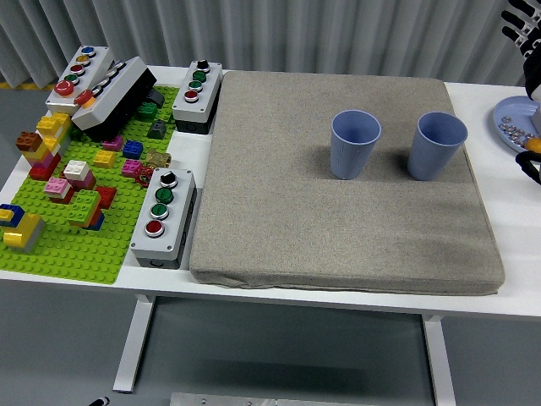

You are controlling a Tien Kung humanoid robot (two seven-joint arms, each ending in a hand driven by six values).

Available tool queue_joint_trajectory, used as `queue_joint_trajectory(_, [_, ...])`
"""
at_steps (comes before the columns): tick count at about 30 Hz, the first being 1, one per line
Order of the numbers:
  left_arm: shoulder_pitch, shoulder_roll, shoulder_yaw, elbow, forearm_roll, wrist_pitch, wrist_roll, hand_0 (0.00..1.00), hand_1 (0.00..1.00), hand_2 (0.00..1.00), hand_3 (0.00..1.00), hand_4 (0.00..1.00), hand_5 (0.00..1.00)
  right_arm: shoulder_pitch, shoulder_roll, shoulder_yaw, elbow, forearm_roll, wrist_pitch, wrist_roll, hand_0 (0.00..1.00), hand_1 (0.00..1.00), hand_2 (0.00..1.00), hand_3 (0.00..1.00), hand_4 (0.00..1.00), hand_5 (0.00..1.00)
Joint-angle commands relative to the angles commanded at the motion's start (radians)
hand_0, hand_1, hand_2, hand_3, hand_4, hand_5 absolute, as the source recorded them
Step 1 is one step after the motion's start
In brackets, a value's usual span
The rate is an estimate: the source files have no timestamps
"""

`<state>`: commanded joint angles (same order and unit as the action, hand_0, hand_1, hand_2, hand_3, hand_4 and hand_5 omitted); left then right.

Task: Pick cup pour cup place

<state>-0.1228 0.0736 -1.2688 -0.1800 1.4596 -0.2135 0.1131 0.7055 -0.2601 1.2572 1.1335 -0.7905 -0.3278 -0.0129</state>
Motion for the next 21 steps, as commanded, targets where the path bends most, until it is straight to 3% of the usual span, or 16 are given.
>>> queue_joint_trajectory(4, [0.000,-0.001,-0.002,0.000,0.005,-0.001,0.000,0.840,0.847,0.883,0.785,0.587,0.998,-0.008,-0.006,0.008,0.007,0.007,0.011,0.001,0.868,0.763,0.760,0.754,0.679,0.998])
queue_joint_trajectory(11, [-0.002,-0.002,-0.005,0.000,0.008,-0.001,-0.002,0.840,0.847,0.883,0.786,0.586,0.998,-0.042,-0.030,0.033,0.020,0.012,0.074,0.007,0.868,0.765,0.762,0.756,0.678,0.998])
queue_joint_trajectory(13, [-0.002,-0.003,-0.005,0.000,0.007,-0.001,-0.002,0.840,0.847,0.883,0.785,0.585,0.998,-0.048,-0.035,0.038,0.019,0.012,0.075,0.006,0.859,0.766,0.761,0.761,0.721,0.950])
queue_joint_trajectory(21, [-0.002,-0.003,-0.003,0.000,0.010,-0.003,-0.002,0.840,0.847,0.883,0.785,0.584,0.998,-0.049,-0.036,0.038,0.019,0.020,0.070,0.007,0.861,0.766,0.763,0.762,0.696,0.998])
